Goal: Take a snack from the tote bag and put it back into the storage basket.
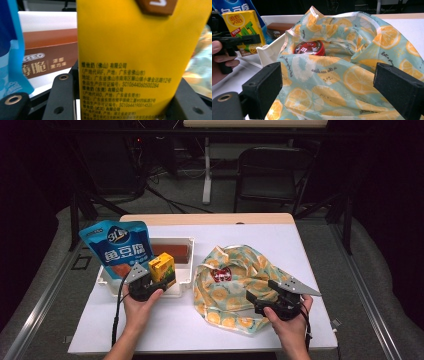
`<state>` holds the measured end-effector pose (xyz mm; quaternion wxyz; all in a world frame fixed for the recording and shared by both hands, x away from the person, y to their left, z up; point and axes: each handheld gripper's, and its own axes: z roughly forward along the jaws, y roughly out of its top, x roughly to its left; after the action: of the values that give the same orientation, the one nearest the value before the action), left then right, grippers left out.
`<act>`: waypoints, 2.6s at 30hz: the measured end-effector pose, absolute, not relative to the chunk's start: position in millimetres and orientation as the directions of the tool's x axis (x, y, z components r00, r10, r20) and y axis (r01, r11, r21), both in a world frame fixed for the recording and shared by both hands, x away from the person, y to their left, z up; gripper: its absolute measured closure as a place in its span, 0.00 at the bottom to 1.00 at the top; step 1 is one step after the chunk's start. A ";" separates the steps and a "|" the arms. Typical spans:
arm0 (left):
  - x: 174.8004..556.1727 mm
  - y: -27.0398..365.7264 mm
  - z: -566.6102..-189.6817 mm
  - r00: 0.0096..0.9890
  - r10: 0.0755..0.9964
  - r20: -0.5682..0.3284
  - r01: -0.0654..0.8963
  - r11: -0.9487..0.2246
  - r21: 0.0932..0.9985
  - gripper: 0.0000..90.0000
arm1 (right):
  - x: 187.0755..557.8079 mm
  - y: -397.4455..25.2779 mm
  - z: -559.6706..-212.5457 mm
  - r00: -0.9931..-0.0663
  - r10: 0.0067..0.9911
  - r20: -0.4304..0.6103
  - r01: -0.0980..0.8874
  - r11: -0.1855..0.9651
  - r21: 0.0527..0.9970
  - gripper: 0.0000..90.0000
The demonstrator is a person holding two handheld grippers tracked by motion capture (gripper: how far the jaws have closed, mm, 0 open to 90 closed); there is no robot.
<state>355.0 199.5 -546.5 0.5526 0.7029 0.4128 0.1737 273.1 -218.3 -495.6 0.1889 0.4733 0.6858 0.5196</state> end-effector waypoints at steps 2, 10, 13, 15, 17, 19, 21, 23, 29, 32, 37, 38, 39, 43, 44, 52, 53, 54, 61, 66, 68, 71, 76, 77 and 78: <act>358.6 198.9 -549.5 0.595 0.775 -0.213 0.400 -0.056 0.915 0.56 | 273.4 -218.6 -496.2 -0.478 0.847 0.232 0.453 0.012 0.891 0.09; 371.0 191.6 -560.1 0.586 0.789 -0.181 0.415 -0.100 0.904 0.56 | 274.8 -218.2 -497.9 -0.474 0.850 0.231 0.461 0.016 0.887 0.11; 373.3 189.3 -562.5 0.579 0.798 -0.169 0.409 -0.105 0.907 0.56 | 275.3 -217.9 -499.0 -0.471 0.851 0.234 0.461 0.011 0.887 0.11; 375.2 190.0 -562.8 0.583 0.784 -0.212 0.428 -0.075 0.901 0.57 | 275.7 -218.2 -499.6 -0.468 0.852 0.236 0.463 0.009 0.886 0.11; 375.4 190.3 -562.9 0.581 0.787 -0.208 0.438 -0.087 0.895 0.57 | 276.1 -219.0 -500.1 -0.466 0.851 0.244 0.467 0.002 0.884 0.12; 375.9 190.4 -564.6 0.579 0.789 -0.206 0.461 -0.109 0.881 0.56 | 276.3 -219.5 -500.4 -0.464 0.852 0.244 0.468 0.003 0.884 0.12; 375.8 189.5 -565.0 0.582 0.787 -0.204 0.474 -0.125 0.872 0.56 | 276.5 -219.2 -500.8 -0.464 0.851 0.247 0.470 0.000 0.883 0.12; 375.0 186.2 -565.5 0.578 0.796 -0.179 0.468 -0.144 0.872 0.56 | 276.5 -219.1 -500.9 -0.462 0.853 0.243 0.472 0.005 0.882 0.13; 375.3 184.6 -565.6 0.583 0.794 -0.172 0.470 -0.158 0.868 0.56 | 276.1 -219.4 -501.5 -0.456 0.858 0.237 0.474 0.008 0.881 0.14; 374.2 181.4 -564.5 0.581 0.800 -0.149 0.475 -0.185 0.860 0.55 | 276.7 -219.9 -502.6 -0.449 0.860 0.242 0.481 0.004 0.877 0.15; 372.3 180.9 -564.8 0.557 0.812 -0.177 0.492 -0.151 0.857 0.55 | 276.4 -221.2 -501.5 -0.447 0.859 0.251 0.483 -0.004 0.876 0.15; 371.5 181.0 -564.5 0.560 0.810 -0.174 0.495 -0.159 0.854 0.55 | 276.1 -221.4 -501.4 -0.444 0.860 0.253 0.482 -0.009 0.876 0.15; 370.9 180.9 -564.3 0.563 0.810 -0.165 0.493 -0.169 0.854 0.55 | 276.0 -222.1 -501.3 -0.445 0.860 0.251 0.482 -0.007 0.876 0.15; 370.0 182.1 -563.2 0.550 0.813 -0.192 0.526 -0.159 0.835 0.53 | 276.4 -224.4 -501.8 -0.443 0.861 0.251 0.484 -0.006 0.875 0.15; 370.8 183.8 -563.5 0.556 0.807 -0.201 0.530 -0.157 0.833 0.52 | 276.5 -224.5 -502.0 -0.438 0.863 0.250 0.484 -0.008 0.875 0.15; 367.6 191.6 -561.2 0.580 0.787 -0.210 0.529 -0.168 0.832 0.45 | 276.7 -223.3 -502.1 -0.444 0.863 0.243 0.483 0.002 0.876 0.15; 367.3 192.1 -560.2 0.576 0.790 -0.207 0.527 -0.166 0.834 0.47 | 276.7 -222.7 -502.4 -0.443 0.863 0.244 0.485 0.002 0.875 0.15; 366.7 192.9 -558.7 0.573 0.795 -0.199 0.522 -0.167 0.836 0.46 | 276.7 -222.7 -502.5 -0.444 0.863 0.242 0.486 0.004 0.874 0.15; 360.3 196.7 -552.8 0.581 0.799 -0.157 0.491 -0.191 0.850 0.52 | 276.7 -223.1 -503.1 -0.435 0.867 0.243 0.484 -0.002 0.875 0.16; 361.1 200.9 -555.7 0.578 0.797 -0.178 0.490 -0.164 0.856 0.56 | 277.0 -221.6 -503.7 -0.440 0.865 0.243 0.482 -0.002 0.876 0.16; 361.3 200.0 -555.9 0.585 0.795 -0.159 0.478 -0.180 0.860 0.57 | 277.0 -221.6 -503.8 -0.440 0.865 0.243 0.481 -0.001 0.877 0.16; 364.8 198.2 -556.5 0.596 0.789 -0.150 0.468 -0.189 0.863 0.57 | 277.8 -222.1 -504.3 -0.437 0.867 0.240 0.485 0.002 0.875 0.16; 369.3 195.4 -561.8 0.612 0.781 -0.123 0.425 -0.194 0.884 0.56 | 278.6 -222.4 -505.6 -0.433 0.870 0.236 0.487 0.006 0.873 0.16; 369.6 195.8 -562.1 0.615 0.779 -0.124 0.424 -0.194 0.884 0.56 | 278.7 -222.6 -505.9 -0.432 0.870 0.237 0.488 0.004 0.873 0.16; 369.4 197.6 -561.5 0.619 0.775 -0.129 0.440 -0.205 0.874 0.55 | 278.8 -223.0 -506.1 -0.431 0.870 0.237 0.489 0.004 0.872 0.16</act>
<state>369.4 197.6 -561.5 0.4862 0.7569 0.4012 0.1724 278.8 -223.0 -506.1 0.1908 0.4979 0.6825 0.4999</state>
